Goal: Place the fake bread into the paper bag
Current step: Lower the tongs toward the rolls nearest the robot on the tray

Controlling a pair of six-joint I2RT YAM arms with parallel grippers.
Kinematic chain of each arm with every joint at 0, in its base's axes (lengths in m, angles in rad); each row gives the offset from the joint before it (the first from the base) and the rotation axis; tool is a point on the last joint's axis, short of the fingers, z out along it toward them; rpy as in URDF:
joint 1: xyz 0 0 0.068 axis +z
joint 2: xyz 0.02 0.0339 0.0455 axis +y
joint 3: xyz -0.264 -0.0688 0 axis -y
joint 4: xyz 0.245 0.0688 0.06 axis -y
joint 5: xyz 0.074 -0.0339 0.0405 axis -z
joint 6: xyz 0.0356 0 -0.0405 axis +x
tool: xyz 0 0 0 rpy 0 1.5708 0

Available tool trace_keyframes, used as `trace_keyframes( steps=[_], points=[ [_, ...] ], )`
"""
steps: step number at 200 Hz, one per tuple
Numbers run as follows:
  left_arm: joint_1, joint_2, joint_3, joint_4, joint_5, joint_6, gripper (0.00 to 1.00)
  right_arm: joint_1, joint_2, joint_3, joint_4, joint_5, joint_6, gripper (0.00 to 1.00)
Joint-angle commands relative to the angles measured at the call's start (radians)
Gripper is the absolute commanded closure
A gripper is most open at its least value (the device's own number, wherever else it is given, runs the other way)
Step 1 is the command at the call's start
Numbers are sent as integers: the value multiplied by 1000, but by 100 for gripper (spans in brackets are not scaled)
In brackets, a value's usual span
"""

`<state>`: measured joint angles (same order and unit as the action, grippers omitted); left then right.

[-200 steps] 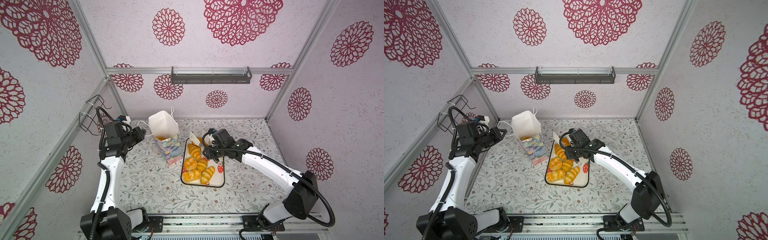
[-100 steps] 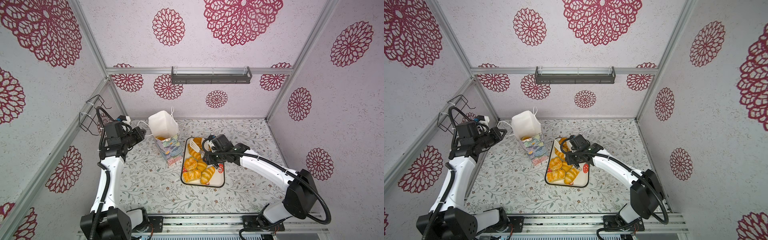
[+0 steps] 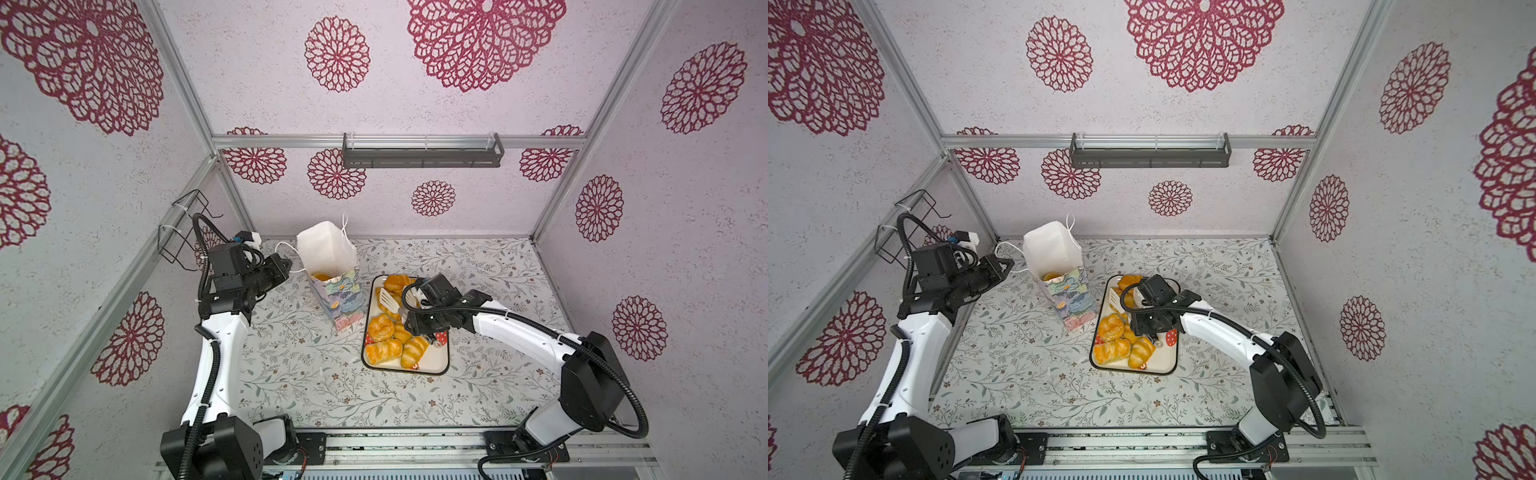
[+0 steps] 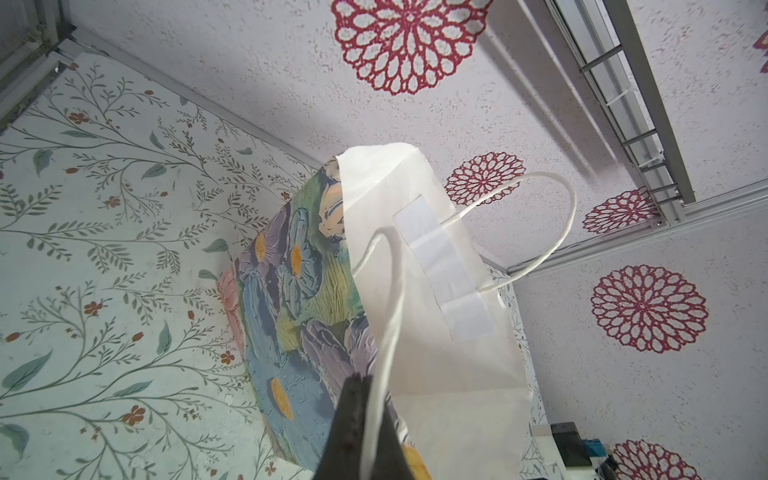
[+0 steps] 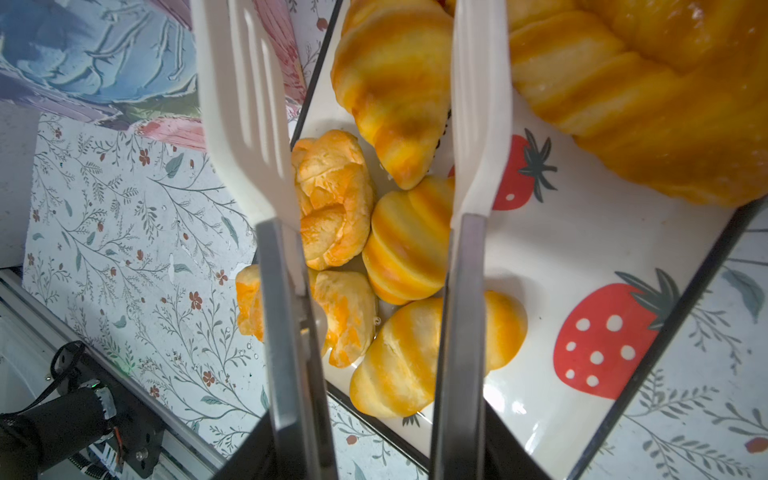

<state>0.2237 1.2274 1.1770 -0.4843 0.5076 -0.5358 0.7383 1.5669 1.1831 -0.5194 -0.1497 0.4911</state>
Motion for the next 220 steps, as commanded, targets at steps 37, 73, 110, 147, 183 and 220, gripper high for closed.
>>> trace_keyframes(
  steps=[37, 73, 110, 147, 183, 220],
  points=[
    [9, -19, -14, 16, -1, -7, 100, -2, 23, 2, 35, -11, 9, 46],
    [9, -21, -13, 15, -1, -4, 100, -2, 43, 7, 33, -4, 5, 46],
    [11, -19, -14, 15, -1, -5, 100, -2, 66, 14, 38, -11, 4, 46],
    [10, -20, -13, 13, -3, -5, 100, -2, 89, 30, 35, -10, -1, 46],
    [9, -22, -14, 12, -6, -3, 100, -2, 94, 52, -3, 20, -14, 46],
    [10, -20, -12, 13, -2, -4, 100, 1, 81, 56, -23, 22, -20, 46]
  ],
)
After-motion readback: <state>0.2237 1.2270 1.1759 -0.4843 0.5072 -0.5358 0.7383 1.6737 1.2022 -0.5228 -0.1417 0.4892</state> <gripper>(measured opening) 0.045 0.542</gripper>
